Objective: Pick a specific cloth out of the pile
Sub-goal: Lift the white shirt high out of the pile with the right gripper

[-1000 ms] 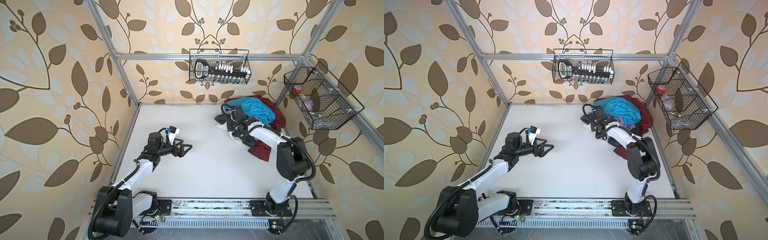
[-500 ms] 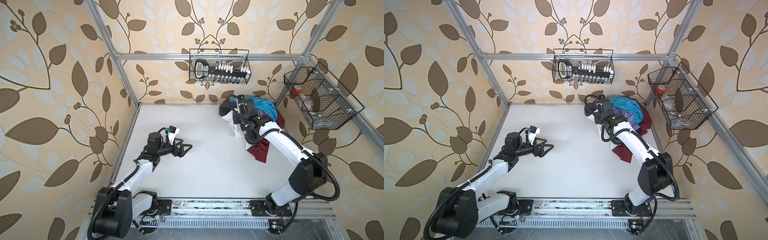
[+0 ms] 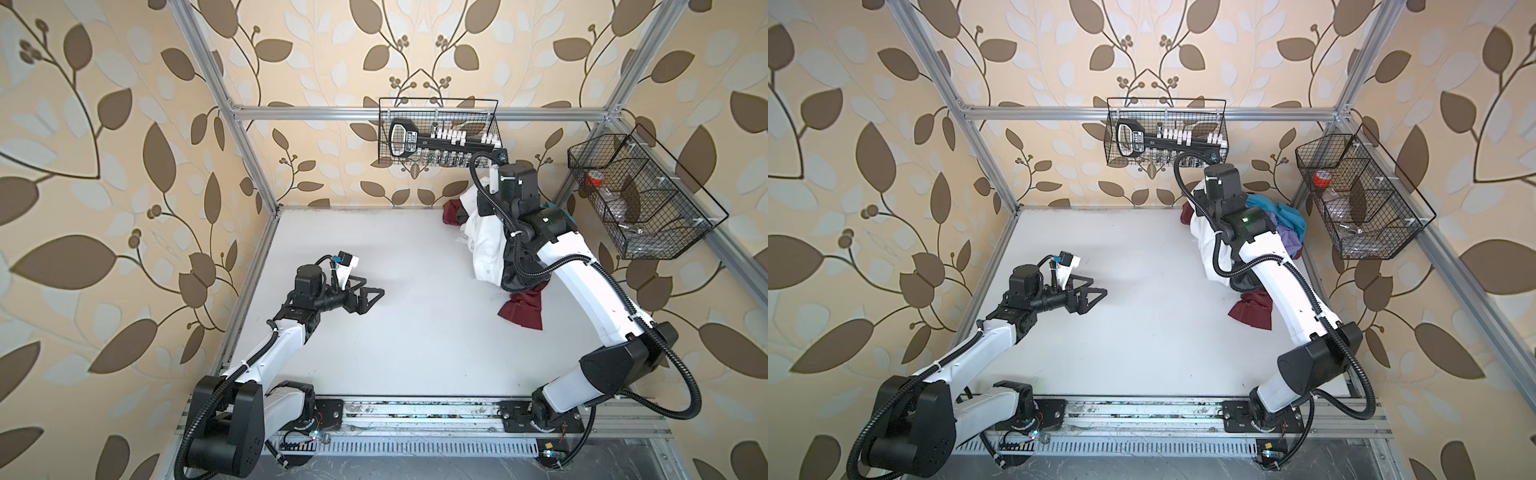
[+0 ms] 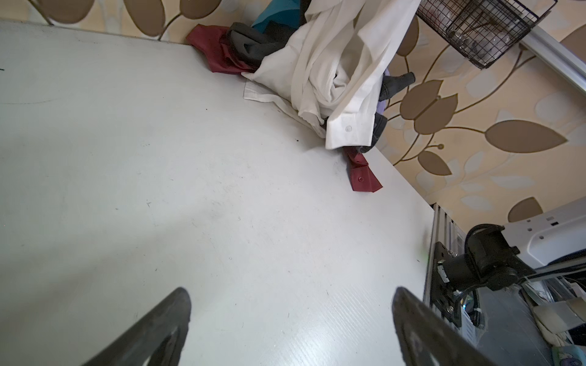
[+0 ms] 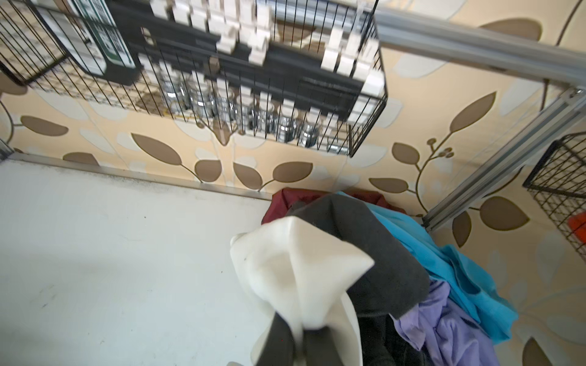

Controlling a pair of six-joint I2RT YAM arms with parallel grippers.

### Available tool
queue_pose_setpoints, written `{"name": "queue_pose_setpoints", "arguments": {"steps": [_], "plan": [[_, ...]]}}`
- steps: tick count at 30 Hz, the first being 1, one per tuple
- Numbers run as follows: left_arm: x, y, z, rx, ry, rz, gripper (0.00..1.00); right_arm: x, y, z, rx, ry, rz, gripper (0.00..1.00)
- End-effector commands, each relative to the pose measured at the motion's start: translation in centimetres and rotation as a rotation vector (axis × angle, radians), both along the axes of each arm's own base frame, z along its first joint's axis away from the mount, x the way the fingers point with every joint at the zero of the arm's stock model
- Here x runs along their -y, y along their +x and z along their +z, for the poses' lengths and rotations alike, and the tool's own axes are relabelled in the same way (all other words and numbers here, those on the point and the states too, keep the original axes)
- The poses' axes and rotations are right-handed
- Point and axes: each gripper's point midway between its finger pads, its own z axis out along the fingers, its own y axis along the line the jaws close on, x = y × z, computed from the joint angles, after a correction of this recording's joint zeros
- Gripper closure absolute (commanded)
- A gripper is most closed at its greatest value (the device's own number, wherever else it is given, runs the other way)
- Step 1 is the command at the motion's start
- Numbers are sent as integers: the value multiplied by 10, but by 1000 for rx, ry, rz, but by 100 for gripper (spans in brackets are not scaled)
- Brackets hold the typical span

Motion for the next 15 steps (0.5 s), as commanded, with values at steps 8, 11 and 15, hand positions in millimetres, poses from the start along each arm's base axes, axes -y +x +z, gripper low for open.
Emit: {"name": "queue_pose_setpoints", "arguments": {"steps": [8,11,15], "plan": [[5,-4,14,57,-18,-30,1,-18,-10,124,284,78,101,100],[5,-4,14,57,-18,-29,1,-27,-16,149,344,106,152,100],[5,-4,14,57,-17,-29,1,-44,-31,191,461,143,233,100]]}}
